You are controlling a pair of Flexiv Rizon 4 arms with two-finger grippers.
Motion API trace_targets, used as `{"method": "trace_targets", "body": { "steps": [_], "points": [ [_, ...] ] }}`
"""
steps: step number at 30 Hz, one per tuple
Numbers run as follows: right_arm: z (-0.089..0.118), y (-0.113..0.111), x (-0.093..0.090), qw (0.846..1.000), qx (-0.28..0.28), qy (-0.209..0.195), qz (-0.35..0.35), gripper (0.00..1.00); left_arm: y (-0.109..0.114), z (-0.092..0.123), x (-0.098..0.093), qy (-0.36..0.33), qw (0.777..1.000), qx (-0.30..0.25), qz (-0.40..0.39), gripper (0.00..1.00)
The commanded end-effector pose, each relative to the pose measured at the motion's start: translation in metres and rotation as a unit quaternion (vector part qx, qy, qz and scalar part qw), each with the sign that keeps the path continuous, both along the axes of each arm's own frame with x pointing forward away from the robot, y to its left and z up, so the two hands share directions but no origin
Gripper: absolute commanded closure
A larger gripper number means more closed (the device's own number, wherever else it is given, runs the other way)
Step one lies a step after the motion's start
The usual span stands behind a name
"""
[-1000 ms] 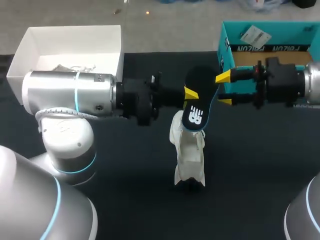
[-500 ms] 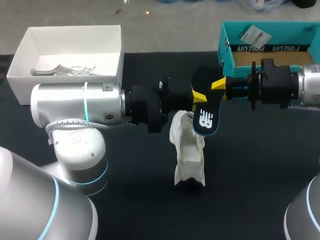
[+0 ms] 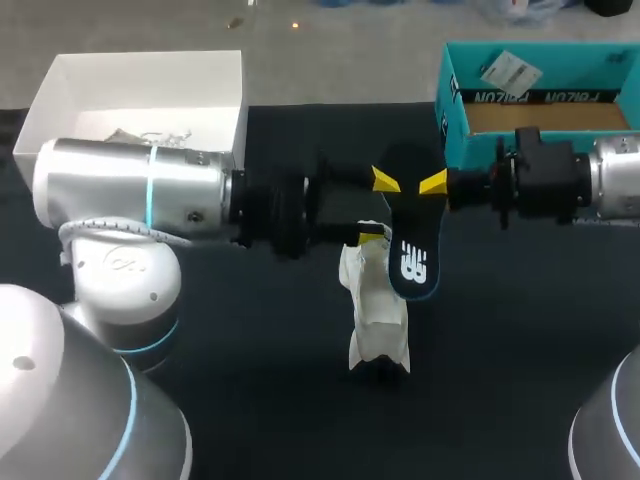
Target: Take the shoe out of the shoebox, open the shoe tongue, remove and reinsert the insole, then place the shoe into the shoebox
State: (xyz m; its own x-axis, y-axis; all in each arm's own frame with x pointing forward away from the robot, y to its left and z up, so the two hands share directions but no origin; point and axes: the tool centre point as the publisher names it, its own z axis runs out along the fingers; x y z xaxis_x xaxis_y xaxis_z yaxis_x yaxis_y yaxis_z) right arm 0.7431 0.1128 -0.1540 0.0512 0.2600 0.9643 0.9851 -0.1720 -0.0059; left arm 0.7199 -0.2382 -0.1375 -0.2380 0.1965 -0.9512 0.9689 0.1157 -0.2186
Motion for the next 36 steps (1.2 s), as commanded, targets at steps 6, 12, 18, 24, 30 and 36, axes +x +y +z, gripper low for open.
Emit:
{"method": "trace_targets", "body": {
  "steps": [6, 12, 18, 24, 30, 36],
  "points": [
    [-0.017, 0.012, 0.002, 0.999, -0.029, 0.003, 0.017, 1.00, 0.052, 0.029, 0.014, 0.030, 0.972, 0.222, -0.068, 0.00],
    [-0.027, 0.018, 0.002, 0.999, -0.045, 0.009, 0.028, 1.00, 0.054, 0.043, 0.027, 0.036, 0.936, 0.341, -0.077, 0.00],
    [-0.029, 0.020, -0.001, 0.998, -0.049, 0.012, 0.039, 1.00, 0.048, 0.051, 0.024, 0.065, 0.907, 0.406, -0.092, 0.00],
    [-0.031, 0.026, -0.001, 0.997, -0.053, 0.012, 0.052, 1.00, 0.049, 0.058, 0.013, 0.126, 0.864, 0.478, -0.098, 0.00],
    [-0.032, 0.032, 0.003, 0.997, -0.058, 0.012, 0.058, 1.00, 0.055, 0.059, 0.012, 0.128, 0.819, 0.546, -0.119, 0.00],
    [-0.031, 0.036, 0.006, 0.996, -0.062, 0.010, 0.069, 1.00, 0.054, 0.059, 0.013, 0.066, 0.798, 0.578, -0.157, 0.00]
  ]
}}
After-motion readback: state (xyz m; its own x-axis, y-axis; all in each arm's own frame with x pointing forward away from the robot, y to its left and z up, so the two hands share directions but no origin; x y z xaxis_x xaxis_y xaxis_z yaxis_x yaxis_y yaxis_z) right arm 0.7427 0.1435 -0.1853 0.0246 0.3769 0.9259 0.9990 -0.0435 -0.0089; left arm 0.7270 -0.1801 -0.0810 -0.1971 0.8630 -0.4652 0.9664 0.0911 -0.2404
